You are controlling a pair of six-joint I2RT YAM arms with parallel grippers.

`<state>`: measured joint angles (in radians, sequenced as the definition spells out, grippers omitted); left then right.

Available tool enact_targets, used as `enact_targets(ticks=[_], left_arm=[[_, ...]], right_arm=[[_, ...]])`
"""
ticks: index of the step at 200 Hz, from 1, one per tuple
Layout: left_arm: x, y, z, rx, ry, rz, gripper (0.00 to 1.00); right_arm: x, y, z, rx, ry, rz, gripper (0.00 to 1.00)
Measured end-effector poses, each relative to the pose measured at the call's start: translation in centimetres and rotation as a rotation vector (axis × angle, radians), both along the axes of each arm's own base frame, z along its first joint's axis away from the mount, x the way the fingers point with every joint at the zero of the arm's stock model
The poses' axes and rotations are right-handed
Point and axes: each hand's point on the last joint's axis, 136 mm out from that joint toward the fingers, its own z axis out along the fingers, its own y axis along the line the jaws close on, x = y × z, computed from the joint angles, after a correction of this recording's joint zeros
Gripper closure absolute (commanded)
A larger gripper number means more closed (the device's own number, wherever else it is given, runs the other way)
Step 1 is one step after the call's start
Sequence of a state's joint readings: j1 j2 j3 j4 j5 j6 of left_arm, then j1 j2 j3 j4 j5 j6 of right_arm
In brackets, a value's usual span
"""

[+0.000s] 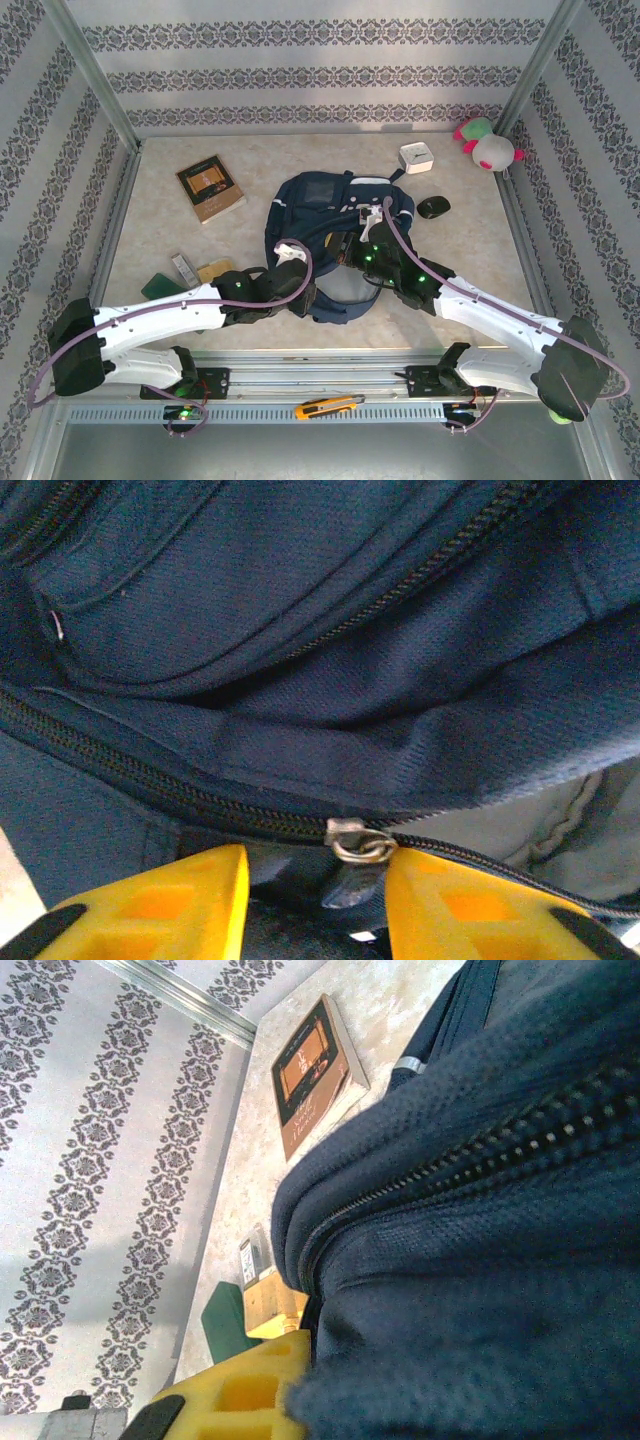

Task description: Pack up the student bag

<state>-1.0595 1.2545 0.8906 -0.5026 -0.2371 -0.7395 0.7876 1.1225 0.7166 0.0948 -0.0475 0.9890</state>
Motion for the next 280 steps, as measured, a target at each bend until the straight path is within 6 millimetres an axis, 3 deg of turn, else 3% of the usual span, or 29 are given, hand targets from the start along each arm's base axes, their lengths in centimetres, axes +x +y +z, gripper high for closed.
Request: enact_targets(ticks=[22, 49, 89, 158, 215, 252, 280], left_arm=[[0.4, -0.3, -0.2, 0.008, -0.009, 0.004, 0.60], [0.8, -1.0, -0.6, 0.013, -0.007, 0.003, 0.83], [0.9, -1.1, -0.1, -0.032, -0.013, 0.017, 1.00], [0.9, 1.5, 1.1, -0.158, -0.029, 0.064, 1.00], [0.7, 1.0, 0.6, -0.232, 0.008, -0.001, 1.00], [0.7, 0.1, 0.5, -0.150, -0.032, -0.161, 1.00], [0.7, -0.7, 0.7, -0.187, -0.003, -0.238, 1.00]], right_arm=[[0.0, 0.1, -0.1, 0.000, 0.002, 0.003, 1.00], [0.0, 0.1, -0.1, 0.000, 0.001, 0.003, 1.00], [0.4, -0.4, -0.1, 0.012, 0.018, 0.011, 1.00], [0.2, -1.3, -0.4, 0.035, 0.072, 0.100, 1.00], [-1.0, -0.8, -0.5, 0.025, 0.072, 0.204, 1.00], [-0.9, -2.0, 0.2, 0.054, 0.068, 0.240, 1.00], [-1.1, -2.5, 0.2, 0.054, 0.069, 0.267, 1.00]])
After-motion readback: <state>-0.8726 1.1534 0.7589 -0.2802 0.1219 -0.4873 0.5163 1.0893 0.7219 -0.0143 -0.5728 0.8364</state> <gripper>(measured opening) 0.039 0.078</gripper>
